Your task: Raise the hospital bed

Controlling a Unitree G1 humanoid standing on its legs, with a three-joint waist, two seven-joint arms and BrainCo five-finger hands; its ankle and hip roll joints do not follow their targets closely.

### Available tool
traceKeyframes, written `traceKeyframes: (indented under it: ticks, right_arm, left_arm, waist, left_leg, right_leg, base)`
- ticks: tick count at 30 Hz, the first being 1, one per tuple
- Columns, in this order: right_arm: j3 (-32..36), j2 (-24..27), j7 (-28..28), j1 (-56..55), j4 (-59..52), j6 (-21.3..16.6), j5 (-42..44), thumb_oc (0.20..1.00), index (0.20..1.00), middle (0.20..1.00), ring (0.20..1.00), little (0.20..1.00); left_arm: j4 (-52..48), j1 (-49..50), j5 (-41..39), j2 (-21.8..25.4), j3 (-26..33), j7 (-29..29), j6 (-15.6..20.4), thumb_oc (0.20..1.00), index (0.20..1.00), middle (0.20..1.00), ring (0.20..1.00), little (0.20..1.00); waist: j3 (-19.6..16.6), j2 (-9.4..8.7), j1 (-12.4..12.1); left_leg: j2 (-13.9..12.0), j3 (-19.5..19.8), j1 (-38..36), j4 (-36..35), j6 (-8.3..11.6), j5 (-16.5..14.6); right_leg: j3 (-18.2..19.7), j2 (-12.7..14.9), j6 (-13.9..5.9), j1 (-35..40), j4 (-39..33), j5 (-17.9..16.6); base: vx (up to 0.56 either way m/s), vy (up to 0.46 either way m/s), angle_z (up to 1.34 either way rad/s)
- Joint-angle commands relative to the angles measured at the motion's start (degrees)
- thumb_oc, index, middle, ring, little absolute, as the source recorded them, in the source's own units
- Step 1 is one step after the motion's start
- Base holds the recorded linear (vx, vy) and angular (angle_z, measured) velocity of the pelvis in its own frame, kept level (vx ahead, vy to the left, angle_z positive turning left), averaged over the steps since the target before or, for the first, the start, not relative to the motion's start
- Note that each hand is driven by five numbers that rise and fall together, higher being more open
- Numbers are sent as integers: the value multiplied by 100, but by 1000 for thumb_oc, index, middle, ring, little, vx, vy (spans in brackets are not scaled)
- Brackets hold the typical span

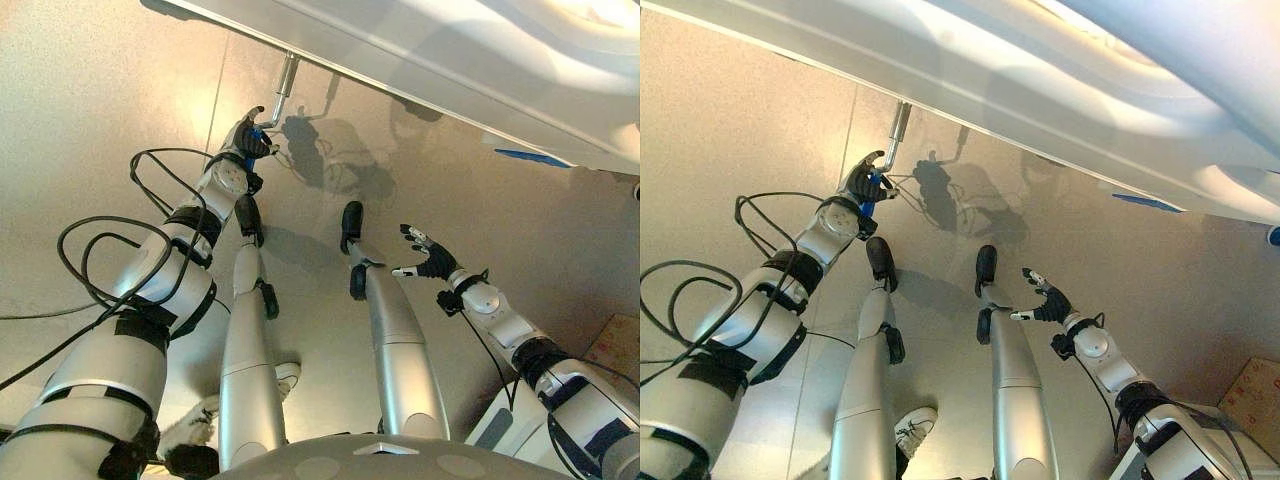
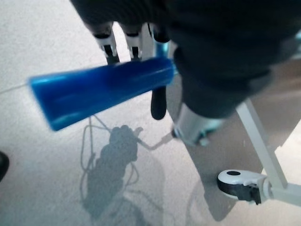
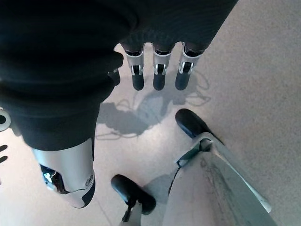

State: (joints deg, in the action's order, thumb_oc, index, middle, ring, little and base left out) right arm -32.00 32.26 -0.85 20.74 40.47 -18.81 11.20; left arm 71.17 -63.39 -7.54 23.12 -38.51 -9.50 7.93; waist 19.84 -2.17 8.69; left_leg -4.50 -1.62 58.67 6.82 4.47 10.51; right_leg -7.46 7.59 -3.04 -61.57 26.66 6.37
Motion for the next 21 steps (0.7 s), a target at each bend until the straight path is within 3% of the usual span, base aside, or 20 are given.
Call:
traceKeyframes:
  ticks: [1,21]
  right_arm:
    - [47,288,-29,-365,-265,-88,17,1000,1000,1000,1000,1000]
    - [56,327,-15,-412,-393,-81,-85,1000,1000,1000,1000,1000]
  left_arm:
    - [238,67,98,-129,107,97,45,1000,1000,1000,1000,1000]
    - [282,224,143,-130,175,119,18,1000,1000,1000,1000,1000]
  waist:
    - [170,-102,-101]
    - [166,-109,-115]
  left_leg:
    - [36,56,-127,800,-134,-952]
    - [32,52,-121,840,-135,-968]
  right_leg:
    - [258,-207,-417,246,-1415,-1263]
    - [278,-217,-416,251,-1404,-1256]
  base:
    - [0,0,0]
    - [0,0,0]
